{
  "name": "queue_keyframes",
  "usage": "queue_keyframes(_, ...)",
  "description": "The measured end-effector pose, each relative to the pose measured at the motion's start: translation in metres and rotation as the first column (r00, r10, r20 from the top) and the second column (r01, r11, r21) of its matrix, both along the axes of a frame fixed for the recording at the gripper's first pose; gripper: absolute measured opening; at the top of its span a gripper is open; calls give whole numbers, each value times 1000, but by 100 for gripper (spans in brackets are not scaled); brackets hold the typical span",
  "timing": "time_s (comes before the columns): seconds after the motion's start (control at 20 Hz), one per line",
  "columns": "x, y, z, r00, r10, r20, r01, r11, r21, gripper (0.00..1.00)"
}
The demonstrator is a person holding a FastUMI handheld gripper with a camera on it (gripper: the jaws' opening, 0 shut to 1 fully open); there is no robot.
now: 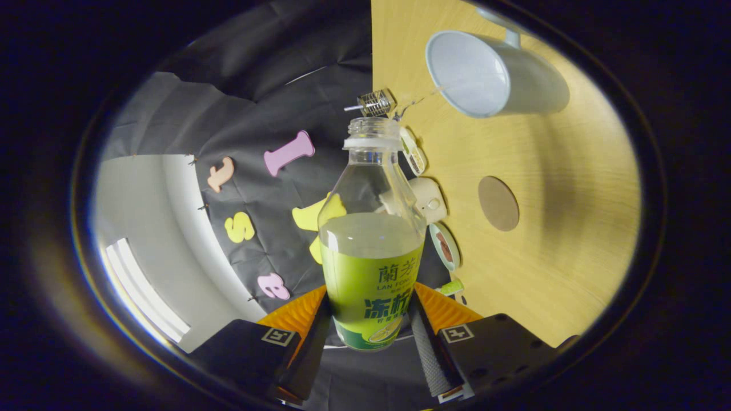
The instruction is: Take the bottle from table, then pour the juice into the cup, finally place the bottle on the coaster
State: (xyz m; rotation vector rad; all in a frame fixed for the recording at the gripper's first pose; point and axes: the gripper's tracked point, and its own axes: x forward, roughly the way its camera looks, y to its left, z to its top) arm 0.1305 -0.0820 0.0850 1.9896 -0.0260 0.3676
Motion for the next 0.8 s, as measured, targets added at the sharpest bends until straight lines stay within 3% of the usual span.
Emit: queue_keyframes(0.8, -1, -10, 18, 999, -41, 28, 38, 994, 100, 77)
